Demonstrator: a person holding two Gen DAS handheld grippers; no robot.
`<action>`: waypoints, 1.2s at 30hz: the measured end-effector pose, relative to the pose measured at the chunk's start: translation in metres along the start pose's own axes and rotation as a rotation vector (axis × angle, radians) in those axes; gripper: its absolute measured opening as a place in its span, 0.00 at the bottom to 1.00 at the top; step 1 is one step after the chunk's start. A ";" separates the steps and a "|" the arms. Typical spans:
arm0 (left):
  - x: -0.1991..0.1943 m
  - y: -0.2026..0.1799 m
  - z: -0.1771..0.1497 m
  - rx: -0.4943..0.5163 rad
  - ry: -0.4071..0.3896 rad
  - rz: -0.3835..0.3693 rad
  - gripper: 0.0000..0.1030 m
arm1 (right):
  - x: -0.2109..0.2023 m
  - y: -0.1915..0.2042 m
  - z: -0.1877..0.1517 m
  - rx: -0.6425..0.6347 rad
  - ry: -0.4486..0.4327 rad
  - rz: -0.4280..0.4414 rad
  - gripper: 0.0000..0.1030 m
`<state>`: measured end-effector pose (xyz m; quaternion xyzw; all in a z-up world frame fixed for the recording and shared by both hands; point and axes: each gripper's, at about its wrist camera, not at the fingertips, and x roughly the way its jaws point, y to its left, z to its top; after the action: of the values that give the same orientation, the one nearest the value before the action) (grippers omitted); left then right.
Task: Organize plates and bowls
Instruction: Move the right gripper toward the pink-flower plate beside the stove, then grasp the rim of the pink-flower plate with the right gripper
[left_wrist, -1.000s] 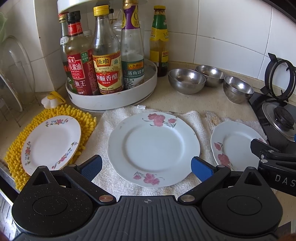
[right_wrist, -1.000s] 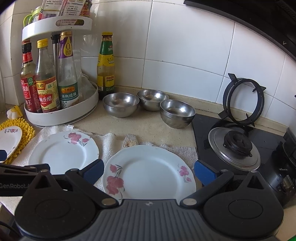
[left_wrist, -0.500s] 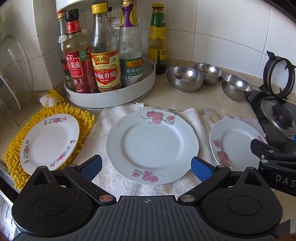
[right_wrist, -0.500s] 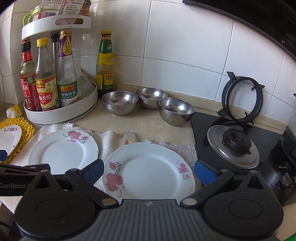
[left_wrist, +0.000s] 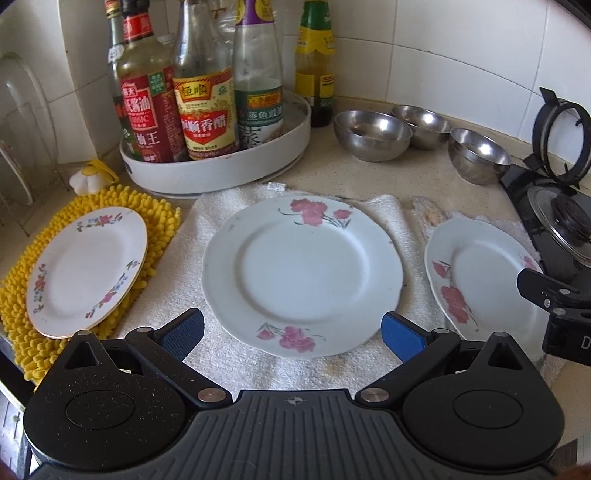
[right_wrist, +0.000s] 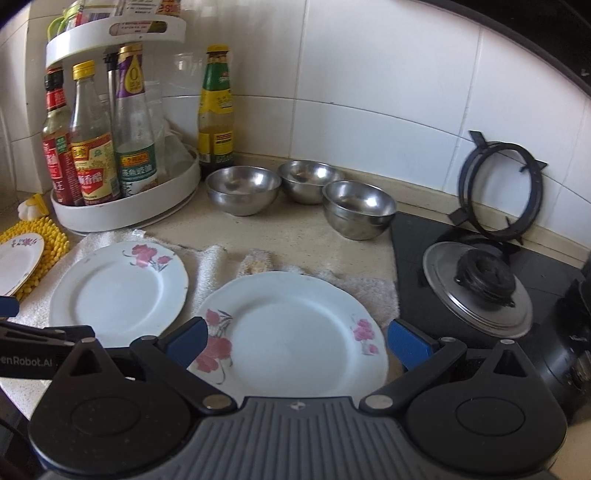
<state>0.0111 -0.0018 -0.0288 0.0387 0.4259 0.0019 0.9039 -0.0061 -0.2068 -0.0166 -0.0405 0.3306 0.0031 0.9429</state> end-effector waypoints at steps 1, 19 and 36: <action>0.002 0.002 0.001 -0.019 0.005 0.006 1.00 | 0.003 0.002 0.003 -0.013 0.002 0.016 1.00; 0.032 0.030 0.018 -0.180 0.010 0.075 0.98 | 0.097 0.041 0.063 -0.198 0.129 0.514 0.79; 0.077 0.054 0.028 -0.161 0.109 -0.141 0.83 | 0.142 0.058 0.074 -0.141 0.260 0.586 0.57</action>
<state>0.0829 0.0530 -0.0663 -0.0640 0.4745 -0.0255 0.8776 0.1490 -0.1457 -0.0517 -0.0090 0.4446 0.2919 0.8468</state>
